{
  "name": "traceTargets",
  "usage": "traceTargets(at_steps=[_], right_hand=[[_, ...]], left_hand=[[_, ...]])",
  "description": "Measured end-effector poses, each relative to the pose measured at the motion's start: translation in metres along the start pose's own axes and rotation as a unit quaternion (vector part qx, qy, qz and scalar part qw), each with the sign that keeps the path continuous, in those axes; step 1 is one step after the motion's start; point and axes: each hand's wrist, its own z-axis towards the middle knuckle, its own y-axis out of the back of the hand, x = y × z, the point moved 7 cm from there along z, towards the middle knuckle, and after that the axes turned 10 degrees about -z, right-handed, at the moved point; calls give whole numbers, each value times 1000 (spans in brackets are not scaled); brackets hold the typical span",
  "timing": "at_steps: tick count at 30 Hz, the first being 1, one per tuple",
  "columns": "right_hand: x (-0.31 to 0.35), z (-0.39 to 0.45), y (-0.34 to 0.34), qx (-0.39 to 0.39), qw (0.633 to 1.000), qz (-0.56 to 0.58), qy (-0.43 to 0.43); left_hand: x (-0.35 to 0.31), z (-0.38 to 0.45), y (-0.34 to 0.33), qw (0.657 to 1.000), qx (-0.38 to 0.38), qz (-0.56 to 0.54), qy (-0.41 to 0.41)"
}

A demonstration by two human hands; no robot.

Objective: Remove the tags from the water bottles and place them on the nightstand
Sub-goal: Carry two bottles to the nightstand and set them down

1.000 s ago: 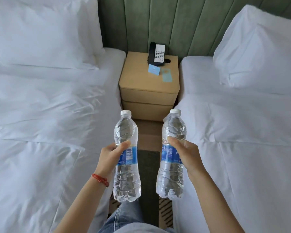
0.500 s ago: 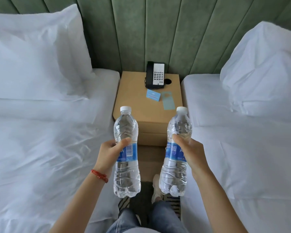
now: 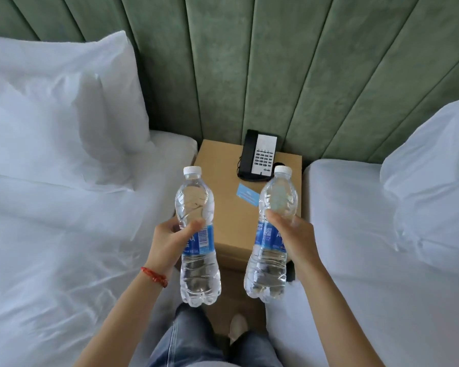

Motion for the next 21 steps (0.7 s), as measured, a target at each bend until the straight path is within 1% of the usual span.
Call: traceTargets(at_steps=[3,7,10,16,21], right_hand=[[18,28,-10,8,1000,-2,21],[42,59,-25,-17,998,15,66],[59,83,-41,-35,995,0,93],[90,134,-82,-80,990,-32,111],[106,173,-105,-108,985,-58,122]], left_hand=[[-11,35,-5,1000,15,-3,-9],[-26,83,-5,999,38,5,-32],[-34,125,0,997,64,16,-41],[-47,210,21,994,101,16,-33],[-55,266,33,991,116,48,-44]])
